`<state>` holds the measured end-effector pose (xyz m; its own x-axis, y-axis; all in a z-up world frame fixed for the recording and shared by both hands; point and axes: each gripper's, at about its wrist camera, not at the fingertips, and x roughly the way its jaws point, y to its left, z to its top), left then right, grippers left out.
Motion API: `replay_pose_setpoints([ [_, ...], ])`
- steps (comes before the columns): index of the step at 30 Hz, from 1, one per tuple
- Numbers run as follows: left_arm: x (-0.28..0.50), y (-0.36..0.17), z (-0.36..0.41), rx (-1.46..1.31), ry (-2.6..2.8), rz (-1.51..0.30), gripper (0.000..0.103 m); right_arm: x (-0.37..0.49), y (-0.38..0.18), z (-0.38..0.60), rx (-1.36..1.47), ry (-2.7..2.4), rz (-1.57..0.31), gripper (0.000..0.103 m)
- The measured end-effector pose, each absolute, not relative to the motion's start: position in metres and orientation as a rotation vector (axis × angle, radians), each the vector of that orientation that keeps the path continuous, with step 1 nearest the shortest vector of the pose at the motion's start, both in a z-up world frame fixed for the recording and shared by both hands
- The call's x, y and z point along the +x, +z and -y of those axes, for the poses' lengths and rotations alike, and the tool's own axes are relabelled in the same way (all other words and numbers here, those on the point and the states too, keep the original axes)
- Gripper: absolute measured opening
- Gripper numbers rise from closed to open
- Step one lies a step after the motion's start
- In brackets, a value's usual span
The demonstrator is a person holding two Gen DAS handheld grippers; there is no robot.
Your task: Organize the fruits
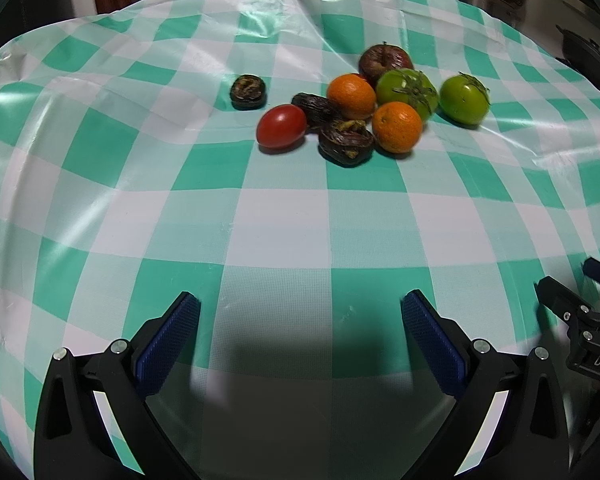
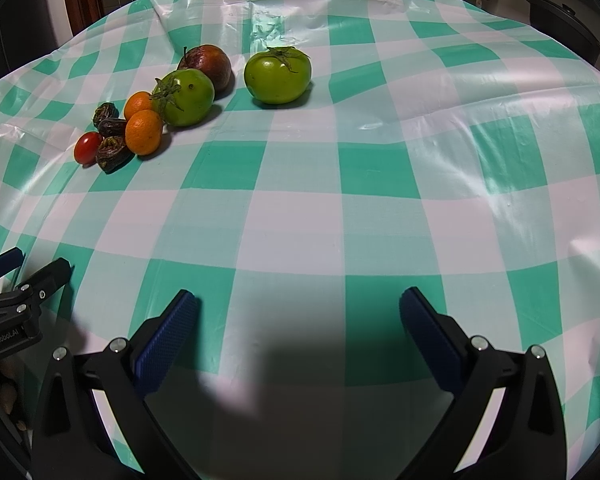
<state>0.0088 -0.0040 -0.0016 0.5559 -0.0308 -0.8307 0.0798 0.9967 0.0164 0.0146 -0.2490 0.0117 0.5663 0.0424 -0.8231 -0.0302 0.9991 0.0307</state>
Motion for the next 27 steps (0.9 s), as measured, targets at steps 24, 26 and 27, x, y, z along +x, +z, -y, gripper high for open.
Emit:
replay_pose_setpoints([
  [24,0.058,0.012,-0.080,-0.118,-0.157,-0.889,0.069,0.139,0.036,0.164,0.400,0.420,-0.879,0.047],
  [26,0.065,0.014,-0.072,-0.101,-0.173,-0.876,0.069,0.144,0.030,0.170,0.414,0.394,-0.899,0.047],
  [27,0.070,0.015,-0.067,-0.088,-0.179,-0.873,0.069,0.146,0.026,0.172,0.426,0.388,-0.909,0.047],
])
